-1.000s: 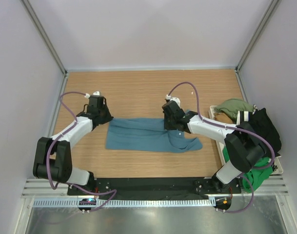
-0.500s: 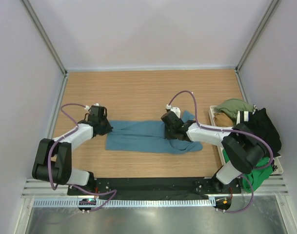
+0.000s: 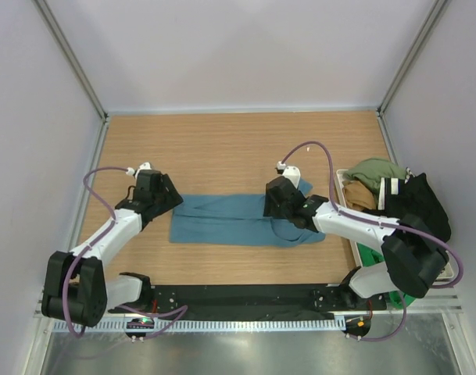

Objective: Fold and stack the tank tops
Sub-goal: Fold the tank top

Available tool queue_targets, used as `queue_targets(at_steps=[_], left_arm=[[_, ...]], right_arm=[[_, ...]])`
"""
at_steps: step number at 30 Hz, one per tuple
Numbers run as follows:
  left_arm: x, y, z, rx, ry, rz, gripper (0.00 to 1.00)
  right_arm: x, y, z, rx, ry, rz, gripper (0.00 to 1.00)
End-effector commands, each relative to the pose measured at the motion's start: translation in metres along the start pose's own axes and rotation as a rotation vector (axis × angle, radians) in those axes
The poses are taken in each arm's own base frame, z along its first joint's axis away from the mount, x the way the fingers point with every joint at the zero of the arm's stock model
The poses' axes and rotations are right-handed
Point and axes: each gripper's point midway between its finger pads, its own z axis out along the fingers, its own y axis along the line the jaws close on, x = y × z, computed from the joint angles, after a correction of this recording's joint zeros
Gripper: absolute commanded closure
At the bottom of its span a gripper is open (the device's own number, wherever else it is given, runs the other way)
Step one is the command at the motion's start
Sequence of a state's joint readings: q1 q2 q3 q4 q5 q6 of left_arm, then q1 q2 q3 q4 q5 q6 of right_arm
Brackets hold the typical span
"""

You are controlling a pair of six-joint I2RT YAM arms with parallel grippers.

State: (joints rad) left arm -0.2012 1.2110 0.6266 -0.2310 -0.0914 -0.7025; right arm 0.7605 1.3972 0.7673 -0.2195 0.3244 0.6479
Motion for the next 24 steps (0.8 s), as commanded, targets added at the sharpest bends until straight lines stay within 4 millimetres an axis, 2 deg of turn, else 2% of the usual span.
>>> queue_targets(at_steps=[1,2,3,5,6,8,9,10,15,24], left_arm=[[-0.023,-0.005,-0.008,-0.013,-0.071,0.005,0.34],[-0.028,-0.008,-0.008,-0.014,-0.079,0.009,0.32],[-0.029,-0.009,-0.006,-0.016,-0.075,0.013,0.32],[-0.025,-0.007,0.004,-0.044,-0.033,0.021,0.32],[-0.028,-0.013,0.007,-0.037,-0.023,0.025,0.32],[-0.027,-0.014,0.019,-0.053,0.006,0.026,0.32],[-0.026,-0.015,0.022,-0.051,0.019,0.026,0.32],[-0.026,-0.017,0.026,-0.051,0.027,0.026,0.32],[-0.014,-0.020,0.050,-0.054,0.094,0.027,0.34],[-0.005,-0.022,0.064,-0.044,0.135,0.025,0.38]], right_arm=[[-0.035,0.001,-0.009,0.056,-0.094,0.001,0.44],[-0.038,-0.001,-0.008,0.082,-0.099,-0.003,0.44],[-0.051,-0.001,-0.008,0.103,-0.119,0.009,0.44],[-0.052,-0.016,0.000,0.199,-0.104,-0.011,0.43],[-0.063,-0.019,-0.001,0.234,-0.107,-0.005,0.43],[-0.068,-0.031,0.008,0.322,-0.108,-0.018,0.41],[-0.080,-0.030,0.008,0.341,-0.128,-0.008,0.39],[-0.078,-0.039,0.014,0.389,-0.103,-0.019,0.39],[-0.094,-0.063,0.024,0.540,-0.089,-0.009,0.34],[-0.110,-0.096,0.053,0.657,-0.045,0.005,0.30]])
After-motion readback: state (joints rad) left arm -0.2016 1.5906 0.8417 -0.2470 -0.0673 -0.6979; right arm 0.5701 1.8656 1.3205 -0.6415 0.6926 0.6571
